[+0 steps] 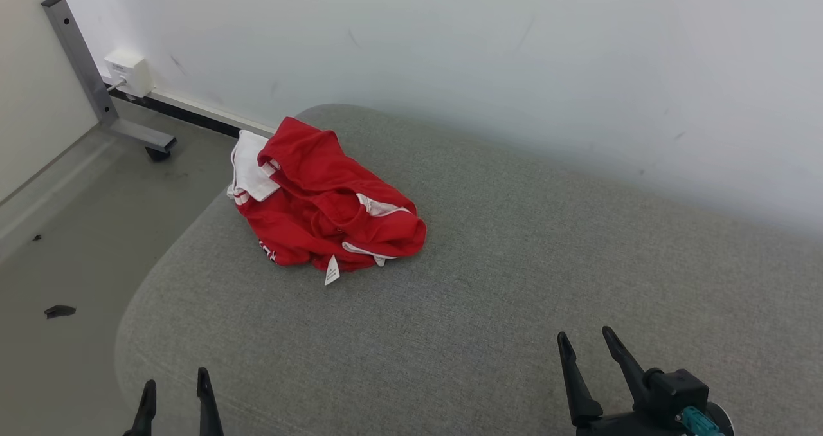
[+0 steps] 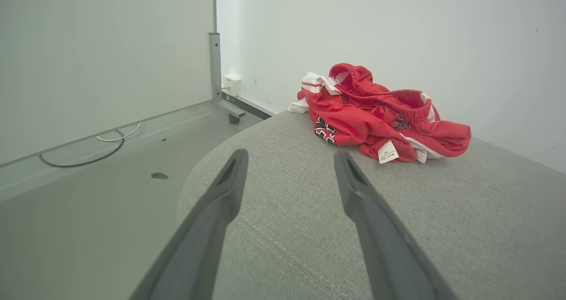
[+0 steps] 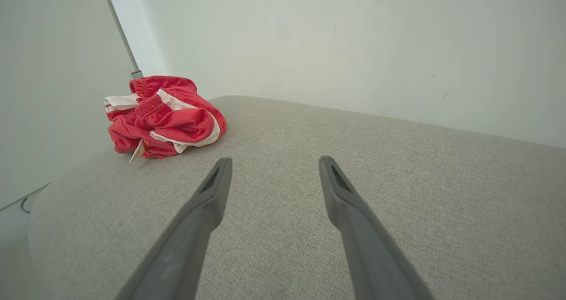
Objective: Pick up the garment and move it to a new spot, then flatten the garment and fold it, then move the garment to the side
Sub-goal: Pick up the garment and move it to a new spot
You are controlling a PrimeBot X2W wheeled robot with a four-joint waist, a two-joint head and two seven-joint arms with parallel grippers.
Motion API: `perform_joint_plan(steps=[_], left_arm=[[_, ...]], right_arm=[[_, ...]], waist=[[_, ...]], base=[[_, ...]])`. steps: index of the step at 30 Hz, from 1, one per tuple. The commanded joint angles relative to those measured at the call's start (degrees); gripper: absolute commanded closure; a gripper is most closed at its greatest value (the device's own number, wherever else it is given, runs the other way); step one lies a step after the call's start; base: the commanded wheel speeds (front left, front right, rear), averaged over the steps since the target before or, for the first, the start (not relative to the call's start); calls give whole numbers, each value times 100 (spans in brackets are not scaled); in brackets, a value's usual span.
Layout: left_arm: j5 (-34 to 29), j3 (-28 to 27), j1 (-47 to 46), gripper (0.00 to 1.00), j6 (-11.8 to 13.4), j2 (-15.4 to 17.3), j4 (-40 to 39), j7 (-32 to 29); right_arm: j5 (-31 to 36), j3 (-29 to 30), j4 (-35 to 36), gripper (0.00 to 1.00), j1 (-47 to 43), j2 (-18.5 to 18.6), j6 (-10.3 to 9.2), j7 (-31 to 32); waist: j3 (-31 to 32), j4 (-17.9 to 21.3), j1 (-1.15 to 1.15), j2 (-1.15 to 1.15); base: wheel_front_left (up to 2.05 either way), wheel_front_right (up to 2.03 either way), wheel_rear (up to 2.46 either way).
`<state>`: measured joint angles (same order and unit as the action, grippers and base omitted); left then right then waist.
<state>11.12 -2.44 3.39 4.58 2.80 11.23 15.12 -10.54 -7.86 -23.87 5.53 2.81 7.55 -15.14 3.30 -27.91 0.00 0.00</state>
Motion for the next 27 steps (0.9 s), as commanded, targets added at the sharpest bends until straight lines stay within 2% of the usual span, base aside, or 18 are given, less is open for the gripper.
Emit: perform_joint_plan(steps=[1,8,11,17,23,27], left_arm=[[59,21,62,0,43,18,-16,6],[-65,79,-203,0,-91,17,254,6],[-174,209,-509,0,-175,47,700,-4],[-199,548,-1671,0,-462,70,1762,-399],[127,545,-2849,0,-616,43,2880,-796],[459,443,-3546,0,-698,29,3514,-1060]], right_arm=[[21,13,-11,0,23,13,-13,-2],[19,54,18,0,-11,12,-13,-2],[-11,71,50,0,-69,13,-12,-2],[-20,65,98,0,-213,12,-13,-3],[96,-173,126,0,-167,16,-12,-2],[283,-316,188,0,-43,12,-13,34]], waist=[[-1,1,0,0],[-7,4,0,0],[-7,13,0,0],[33,57,0,0],[-107,474,0,0],[-425,770,0,0]], base=[[0,0,0],[0,0,0],[0,0,0],[0,0,0],[0,0,0],[0,0,0]])
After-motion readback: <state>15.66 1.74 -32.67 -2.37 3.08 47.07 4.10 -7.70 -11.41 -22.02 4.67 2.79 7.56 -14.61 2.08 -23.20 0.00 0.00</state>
